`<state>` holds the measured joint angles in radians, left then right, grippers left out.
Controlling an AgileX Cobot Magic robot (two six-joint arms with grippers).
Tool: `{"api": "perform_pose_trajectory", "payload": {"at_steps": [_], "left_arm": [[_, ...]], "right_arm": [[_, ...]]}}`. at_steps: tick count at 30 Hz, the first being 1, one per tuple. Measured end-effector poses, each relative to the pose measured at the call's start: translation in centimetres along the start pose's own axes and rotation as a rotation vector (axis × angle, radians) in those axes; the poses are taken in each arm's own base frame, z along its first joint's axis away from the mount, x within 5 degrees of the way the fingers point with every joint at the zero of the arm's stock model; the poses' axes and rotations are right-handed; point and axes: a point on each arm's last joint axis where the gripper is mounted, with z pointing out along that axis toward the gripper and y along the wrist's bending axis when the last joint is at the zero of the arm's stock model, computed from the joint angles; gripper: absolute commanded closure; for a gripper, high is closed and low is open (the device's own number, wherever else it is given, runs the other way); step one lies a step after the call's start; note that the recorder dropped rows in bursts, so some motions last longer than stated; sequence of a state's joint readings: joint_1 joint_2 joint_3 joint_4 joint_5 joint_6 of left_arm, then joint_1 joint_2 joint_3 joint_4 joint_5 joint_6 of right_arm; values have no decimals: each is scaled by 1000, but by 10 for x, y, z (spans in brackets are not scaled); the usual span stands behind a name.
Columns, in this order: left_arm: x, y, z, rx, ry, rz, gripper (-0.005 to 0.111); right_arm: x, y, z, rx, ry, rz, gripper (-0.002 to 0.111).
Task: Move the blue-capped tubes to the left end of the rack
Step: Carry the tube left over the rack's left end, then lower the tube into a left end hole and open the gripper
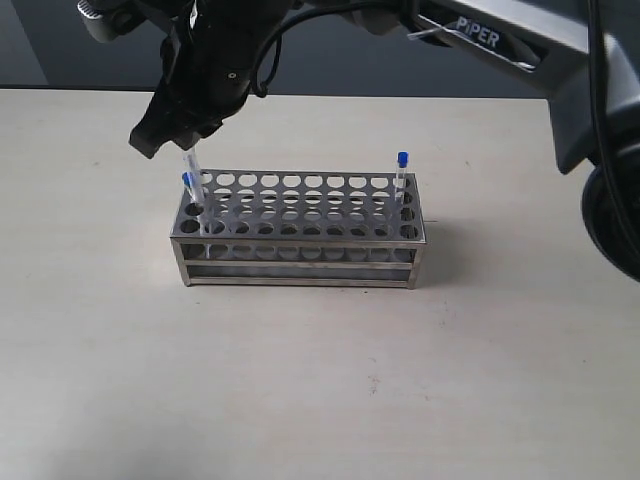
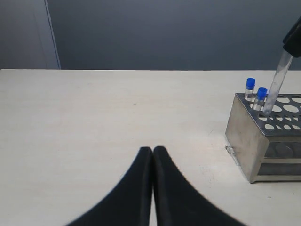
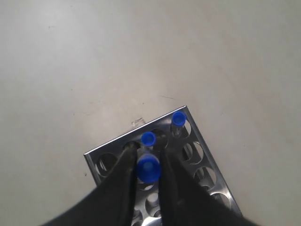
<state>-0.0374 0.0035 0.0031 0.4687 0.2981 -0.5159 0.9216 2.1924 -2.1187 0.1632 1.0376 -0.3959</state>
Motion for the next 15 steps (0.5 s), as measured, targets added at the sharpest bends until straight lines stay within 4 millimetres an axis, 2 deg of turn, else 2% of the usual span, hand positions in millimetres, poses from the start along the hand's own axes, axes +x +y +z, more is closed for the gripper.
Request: {"api": "perform_pose_trajectory", "payload": {"at_steps": [15], "left_arm": [[0, 0, 0, 0, 0, 0, 106]], "right_arm": [[0, 3, 0, -38, 0, -22, 109]]}}
